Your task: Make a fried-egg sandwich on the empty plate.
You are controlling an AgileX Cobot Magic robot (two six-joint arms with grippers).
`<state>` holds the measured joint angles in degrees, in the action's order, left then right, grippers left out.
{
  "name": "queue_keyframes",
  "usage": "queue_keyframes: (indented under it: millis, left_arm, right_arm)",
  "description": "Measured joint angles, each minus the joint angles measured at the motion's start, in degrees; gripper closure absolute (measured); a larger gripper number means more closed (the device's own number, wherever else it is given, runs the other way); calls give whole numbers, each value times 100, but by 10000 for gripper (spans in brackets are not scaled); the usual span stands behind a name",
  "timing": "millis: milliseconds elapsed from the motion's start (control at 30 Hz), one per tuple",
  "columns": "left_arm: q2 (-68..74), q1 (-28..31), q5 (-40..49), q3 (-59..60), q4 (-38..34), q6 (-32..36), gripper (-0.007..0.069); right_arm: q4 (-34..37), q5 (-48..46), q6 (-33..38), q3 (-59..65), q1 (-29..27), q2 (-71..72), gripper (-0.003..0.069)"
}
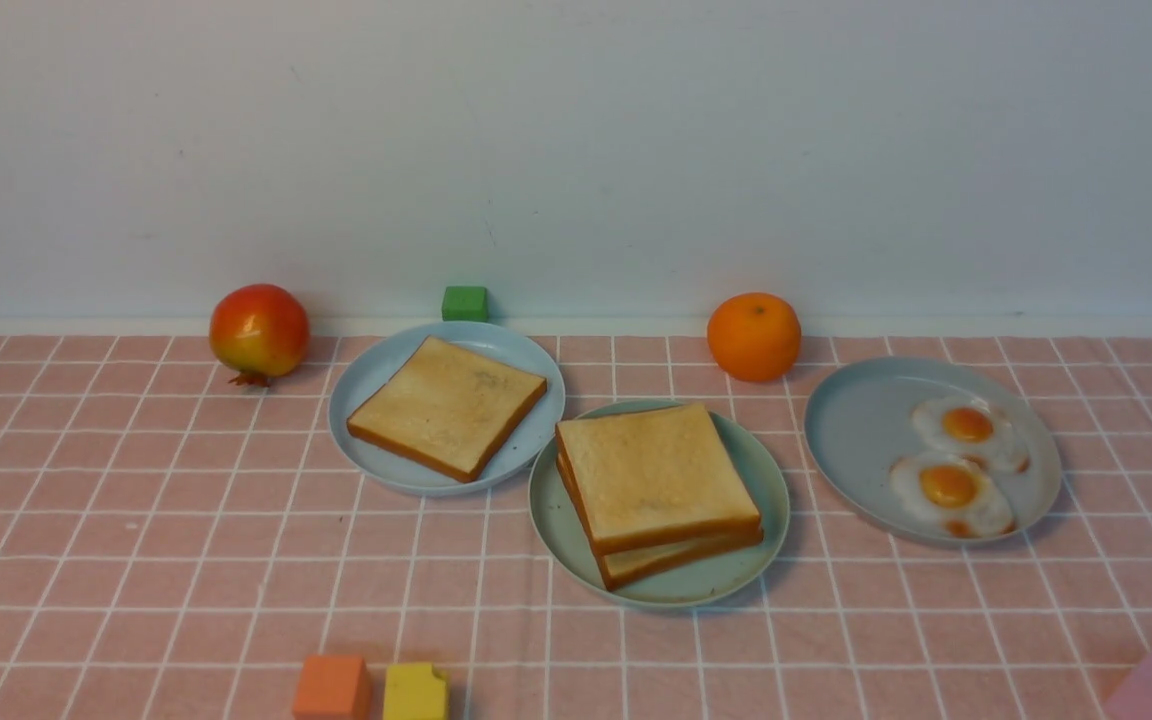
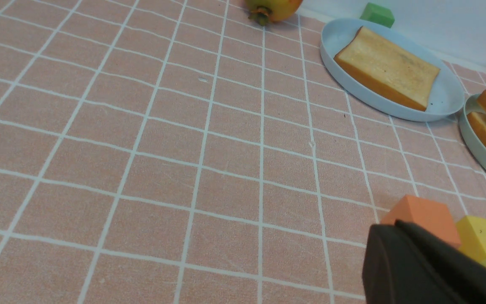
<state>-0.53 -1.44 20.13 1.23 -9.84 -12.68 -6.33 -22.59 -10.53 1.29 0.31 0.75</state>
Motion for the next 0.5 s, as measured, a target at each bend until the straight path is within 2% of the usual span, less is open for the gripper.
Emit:
queue_keyframes:
  millis: [500]
  left_arm:
    - [0, 0, 4, 0, -1, 0, 612]
  right_arm:
    - [0, 0, 0, 0, 0, 0, 594]
